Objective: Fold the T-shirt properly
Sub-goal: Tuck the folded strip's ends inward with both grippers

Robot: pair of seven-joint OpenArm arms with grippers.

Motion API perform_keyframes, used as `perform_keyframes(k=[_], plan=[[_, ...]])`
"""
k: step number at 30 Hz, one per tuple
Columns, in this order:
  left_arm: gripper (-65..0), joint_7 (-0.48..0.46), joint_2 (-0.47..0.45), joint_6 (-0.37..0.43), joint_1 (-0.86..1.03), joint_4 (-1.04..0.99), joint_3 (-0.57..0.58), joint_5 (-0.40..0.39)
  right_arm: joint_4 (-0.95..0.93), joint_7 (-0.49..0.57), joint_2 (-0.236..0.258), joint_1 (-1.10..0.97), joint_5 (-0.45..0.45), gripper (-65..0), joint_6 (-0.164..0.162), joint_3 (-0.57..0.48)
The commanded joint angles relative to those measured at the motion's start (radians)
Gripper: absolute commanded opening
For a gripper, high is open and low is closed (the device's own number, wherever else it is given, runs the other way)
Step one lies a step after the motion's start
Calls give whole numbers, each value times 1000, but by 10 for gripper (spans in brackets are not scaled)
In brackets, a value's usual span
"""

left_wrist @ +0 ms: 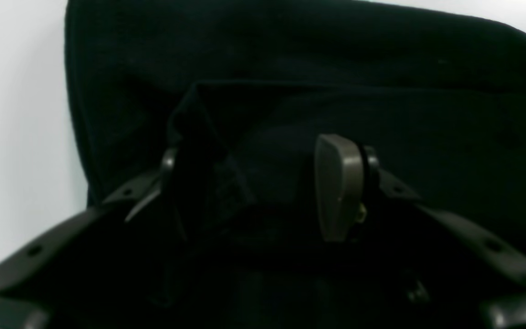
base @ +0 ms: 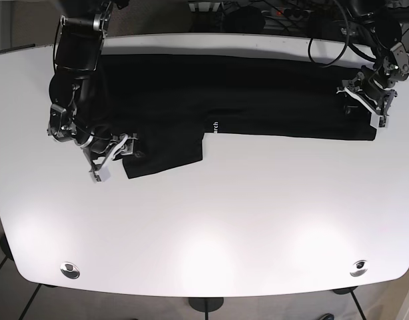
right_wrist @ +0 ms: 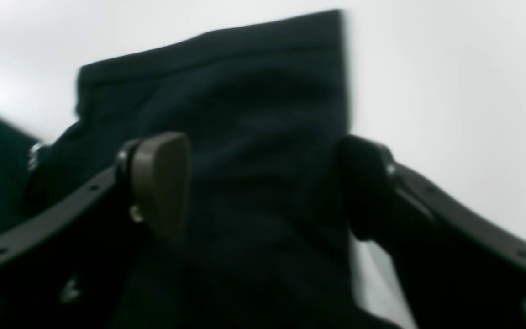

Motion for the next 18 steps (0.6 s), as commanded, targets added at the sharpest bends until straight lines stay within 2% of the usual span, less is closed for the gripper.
perform_keyframes(k=[1, 2, 4, 5, 7, 10, 15, 17, 18], plan=[[-311, -15, -18, -3, -4, 11, -5, -14, 23, -23, -19, -9, -1, -335, -3, -12], [-311, -15, -18, -3, -4, 11, -5, -14, 36, -23, -20, -12, -3, -419, -3, -14], [-311, -15, -18, -3, -7, 9, -5, -14, 44, -23, -20, -13, 5, -539, -3, -12], [-311, -15, -18, -3, -9, 9, -5, -14, 61, -26, -20, -13, 5, -629, -3, -8], [-311, -15, -18, -3, -9, 9, -5, -14, 138, -27, -19, -46, 5, -629, -3, -6], [-311, -15, -18, -3, -9, 9, -5, -14, 360, -64, -16, -136, 5, -634, -4, 6], [-311, -15, -18, -3, -9, 6, -5, -12, 710, -236, -68, -294, 6, -633, 5, 163], [-311, -15, -18, -3, -9, 6, -4, -12, 744, -287, -74, -334, 8, -633, 5, 195], [-311, -15, -18, -3, -9, 6, -2, -12, 745, -299, -86, -366, 37, -633, 7, 227]])
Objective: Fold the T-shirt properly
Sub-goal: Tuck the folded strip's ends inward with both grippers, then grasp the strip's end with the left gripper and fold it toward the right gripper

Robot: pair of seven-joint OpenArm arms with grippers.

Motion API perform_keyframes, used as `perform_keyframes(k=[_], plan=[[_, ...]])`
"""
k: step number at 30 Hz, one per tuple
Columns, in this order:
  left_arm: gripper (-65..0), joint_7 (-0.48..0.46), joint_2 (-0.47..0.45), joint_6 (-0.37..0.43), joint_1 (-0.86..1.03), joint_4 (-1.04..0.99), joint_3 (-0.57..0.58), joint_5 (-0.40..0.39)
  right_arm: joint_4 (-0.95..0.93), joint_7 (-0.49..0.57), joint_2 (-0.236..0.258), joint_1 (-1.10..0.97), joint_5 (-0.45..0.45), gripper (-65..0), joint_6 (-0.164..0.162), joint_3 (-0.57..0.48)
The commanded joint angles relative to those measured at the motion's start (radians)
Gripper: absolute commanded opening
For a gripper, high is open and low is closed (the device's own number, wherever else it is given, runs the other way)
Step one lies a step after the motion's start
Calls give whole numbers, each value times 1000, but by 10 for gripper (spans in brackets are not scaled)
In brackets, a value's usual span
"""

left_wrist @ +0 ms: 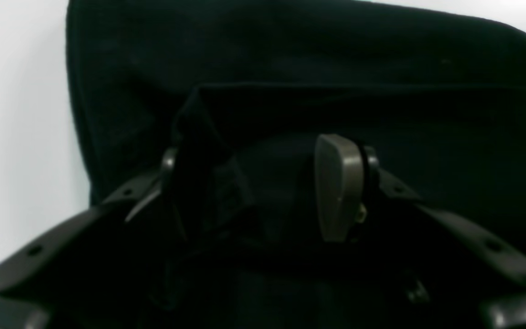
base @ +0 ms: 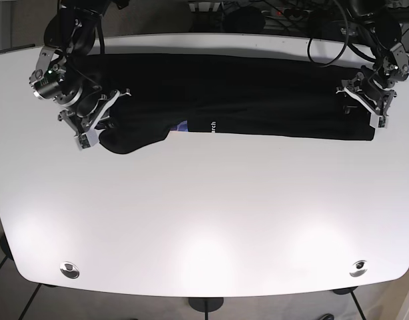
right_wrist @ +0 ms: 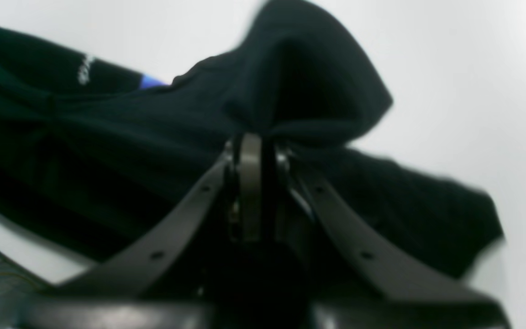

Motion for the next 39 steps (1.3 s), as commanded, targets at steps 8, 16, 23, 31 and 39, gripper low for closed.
perform_keyframes(k=[8, 16, 23, 31, 39], plan=[[-311, -14, -18, 0, -9, 11, -4, -10, 13, 44, 7, -159, 52, -317, -4, 208], [-311, -14, -18, 0, -5, 15, -4, -10, 35, 39, 11, -189, 250, -208, 79, 225], [-311, -13, -16, 0, -3, 15, -8, -13, -34, 67, 2, -191, 68, -507, 65, 51], [-307, -43, -41, 0, -82, -181, -4, -11, -364, 280, 13, -90, -132, -474, 65, -16], [-276, 6, -44, -1, -163, -103, -33, -123, -396, 299, 45, 15, -127, -476, 66, -18]])
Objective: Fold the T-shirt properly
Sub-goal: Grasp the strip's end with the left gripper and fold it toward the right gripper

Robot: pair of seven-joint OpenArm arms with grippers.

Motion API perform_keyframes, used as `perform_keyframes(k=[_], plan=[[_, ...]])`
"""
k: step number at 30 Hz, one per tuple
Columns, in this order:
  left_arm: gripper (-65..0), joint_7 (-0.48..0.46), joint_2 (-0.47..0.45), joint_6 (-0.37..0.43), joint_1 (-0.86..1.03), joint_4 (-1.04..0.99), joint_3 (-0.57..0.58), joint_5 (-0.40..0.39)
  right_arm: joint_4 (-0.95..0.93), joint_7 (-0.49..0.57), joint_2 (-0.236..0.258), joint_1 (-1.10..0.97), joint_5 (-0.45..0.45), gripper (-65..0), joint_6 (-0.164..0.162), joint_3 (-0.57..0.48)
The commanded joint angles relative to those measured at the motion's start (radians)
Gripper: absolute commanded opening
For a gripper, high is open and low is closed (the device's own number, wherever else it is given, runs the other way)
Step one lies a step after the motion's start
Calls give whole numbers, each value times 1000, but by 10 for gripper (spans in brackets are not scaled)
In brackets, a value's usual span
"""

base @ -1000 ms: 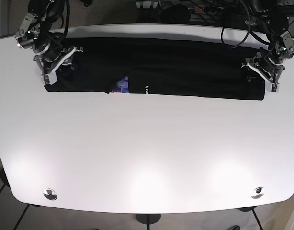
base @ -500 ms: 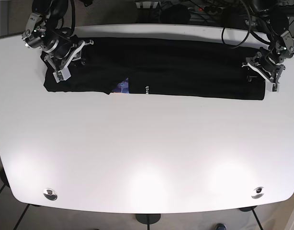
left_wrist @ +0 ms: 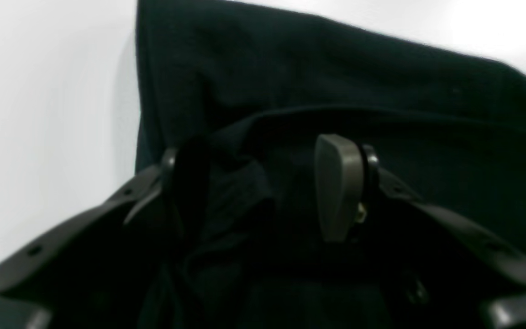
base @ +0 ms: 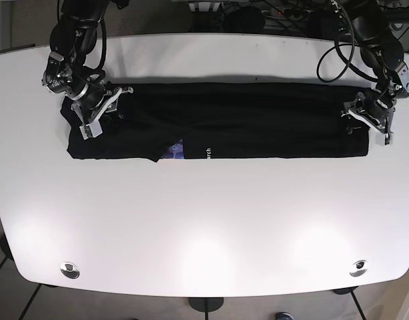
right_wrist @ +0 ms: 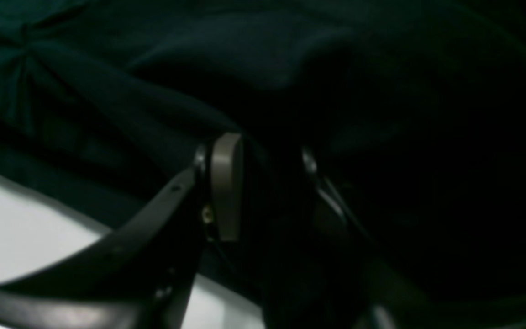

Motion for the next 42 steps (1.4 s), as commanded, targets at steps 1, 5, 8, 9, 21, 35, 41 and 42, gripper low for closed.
perform_keyframes(k=[1, 5, 8, 9, 21, 35, 41, 42], plan=[[-219, 32, -22, -1, -3, 101, -76, -107, 51, -35, 8, -9, -46, -476, -18, 3], [-149, 96, -23, 0, -6, 84, -190, -166, 69, -69, 5, -10, -46, -476, -18, 3], [-149, 96, -42, -1, -6, 18, -187, -165, 69, -70, 5, -10, -46, -476, -17, 3], [-149, 96, -45, -3, -5, -3, -179, -166, 69, -70, 5, -10, -46, -476, -17, 3], [-485, 97, -43, -112, -5, -117, -76, -166, 69, -69, -20, -10, -45, -476, -17, 12], [-603, 97, 213, -84, 130, 543, 234, -159, 69, -69, -38, -9, -46, -476, -17, 11], [-603, 91, 344, 38, 25, 362, 458, -159, 68, -69, -39, -9, -46, -477, -17, 11], [-603, 91, 362, 38, 6, 328, 472, -159, 68, -69, -39, -9, -46, -477, -17, 11]])
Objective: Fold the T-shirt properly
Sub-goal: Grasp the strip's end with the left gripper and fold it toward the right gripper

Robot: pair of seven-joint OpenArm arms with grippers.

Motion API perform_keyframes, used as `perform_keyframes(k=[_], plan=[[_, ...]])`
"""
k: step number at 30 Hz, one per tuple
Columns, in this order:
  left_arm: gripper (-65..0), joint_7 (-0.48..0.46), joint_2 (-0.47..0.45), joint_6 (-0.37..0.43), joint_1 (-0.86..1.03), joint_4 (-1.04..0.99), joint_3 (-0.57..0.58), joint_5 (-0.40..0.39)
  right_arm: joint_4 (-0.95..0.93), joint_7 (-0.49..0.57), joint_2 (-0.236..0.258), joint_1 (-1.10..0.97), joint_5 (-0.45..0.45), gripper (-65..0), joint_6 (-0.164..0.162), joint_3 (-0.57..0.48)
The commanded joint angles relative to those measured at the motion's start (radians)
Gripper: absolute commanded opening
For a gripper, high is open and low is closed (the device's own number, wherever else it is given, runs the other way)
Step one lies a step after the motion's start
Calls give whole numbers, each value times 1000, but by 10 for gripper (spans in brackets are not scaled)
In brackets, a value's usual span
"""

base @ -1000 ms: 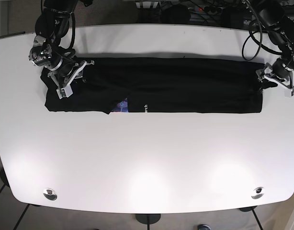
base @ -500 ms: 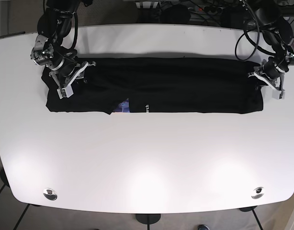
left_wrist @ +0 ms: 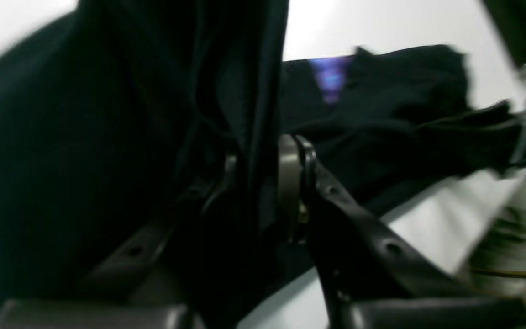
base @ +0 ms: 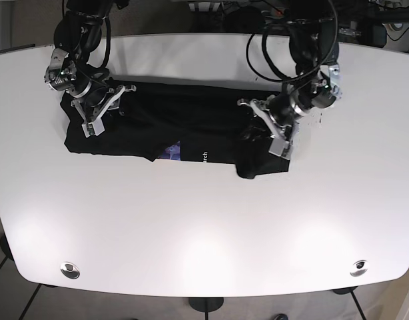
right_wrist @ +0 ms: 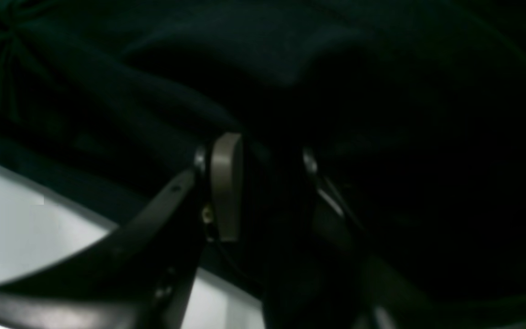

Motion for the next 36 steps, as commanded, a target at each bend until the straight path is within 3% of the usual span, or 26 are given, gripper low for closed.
perform_keyframes(k=[1, 4, 9, 13, 16, 19, 23, 25, 27, 30, 31, 33, 36], plan=[[-603, -21, 24, -5, -42, -44, 26, -27, 8, -18, 4, 2, -13, -477, 1, -1], [-596, -21, 26, 20, -77, -109, 83, -27, 10, -18, 4, 2, -13, -477, 1, -1], [-367, -21, 24, 132, -96, -115, 159, -27, 10, -18, 7, 2, -13, -477, 6, -1], [-328, -21, 24, 164, -125, -64, 313, -29, 19, -19, 7, 2, -11, -477, 7, -1], [-328, -21, 23, 169, -131, 28, 432, -29, 88, -22, 10, -2, 101, -477, 7, 31], [-331, -21, 16, 169, -131, 68, 409, -29, 126, -76, 14, -5, 233, -471, 4, 125], [-331, -21, -60, 164, -125, 100, 304, -30, 134, -191, 65, 27, 370, -468, 0, 283], [-332, -21, -123, 164, -120, 95, 248, -33, 131, -230, 88, 47, 379, -382, 0, 378], [-333, -21, -160, 164, -93, 95, 201, -29, 114, -233, 94, 61, 365, -247, 0, 430], [-428, -21, -200, 161, -73, 92, 142, -27, 30, -234, 117, 76, 366, -82, 0, 458], [-514, -21, -231, 136, -59, 65, 138, -32, -27, -234, 125, 85, 366, -67, 1, 462], [-586, -21, -252, 55, -59, 14, 136, -29, -106, -231, 129, 101, 366, -67, 1, 464], [-593, -21, -252, -26, -51, -73, 72, -27, -202, -228, 131, 113, 365, -67, 7, 462]])
